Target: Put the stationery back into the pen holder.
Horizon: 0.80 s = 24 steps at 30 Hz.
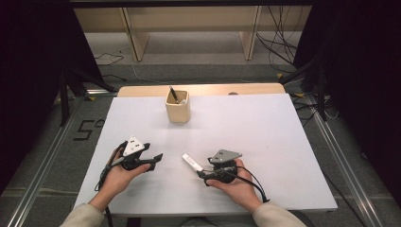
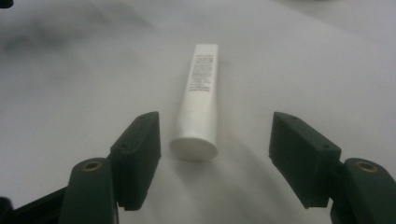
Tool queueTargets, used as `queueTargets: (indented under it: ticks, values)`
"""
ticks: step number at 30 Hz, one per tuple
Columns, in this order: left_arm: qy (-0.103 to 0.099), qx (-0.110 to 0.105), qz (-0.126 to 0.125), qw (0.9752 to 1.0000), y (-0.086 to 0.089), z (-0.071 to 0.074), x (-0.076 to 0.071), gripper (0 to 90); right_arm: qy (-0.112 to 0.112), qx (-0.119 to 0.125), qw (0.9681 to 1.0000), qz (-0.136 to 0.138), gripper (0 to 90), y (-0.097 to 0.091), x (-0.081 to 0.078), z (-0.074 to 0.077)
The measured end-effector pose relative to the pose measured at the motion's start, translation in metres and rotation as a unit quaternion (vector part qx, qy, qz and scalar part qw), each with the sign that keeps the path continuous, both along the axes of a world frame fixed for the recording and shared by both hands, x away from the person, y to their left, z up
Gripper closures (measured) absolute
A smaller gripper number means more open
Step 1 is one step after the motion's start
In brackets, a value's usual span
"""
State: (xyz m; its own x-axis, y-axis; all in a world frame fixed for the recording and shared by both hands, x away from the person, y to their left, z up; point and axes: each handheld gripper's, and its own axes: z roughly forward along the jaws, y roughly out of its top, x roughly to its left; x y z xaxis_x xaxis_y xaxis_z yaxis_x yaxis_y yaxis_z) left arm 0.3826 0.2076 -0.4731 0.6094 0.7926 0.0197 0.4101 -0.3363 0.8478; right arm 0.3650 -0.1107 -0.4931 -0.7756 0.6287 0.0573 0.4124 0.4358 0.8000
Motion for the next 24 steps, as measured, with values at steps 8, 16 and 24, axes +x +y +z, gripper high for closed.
queueTargets:
  ticks: [8,16,24]
  values:
    - [-0.001,0.001,0.000,1.0000,0.000,0.000,0.000,32.3,0.003,-0.010,0.9999,0.004,36.1,0.014,-0.002,-0.005]
    - [-0.002,0.001,0.000,1.0000,-0.001,-0.001,0.000,32.2,0.001,-0.009,0.9999,-0.004,37.9,0.018,0.000,-0.005]
    - [-0.002,0.003,-0.002,1.0000,-0.001,-0.001,0.000,32.2,-0.003,-0.020,0.9998,-0.007,41.0,0.021,0.000,-0.005]
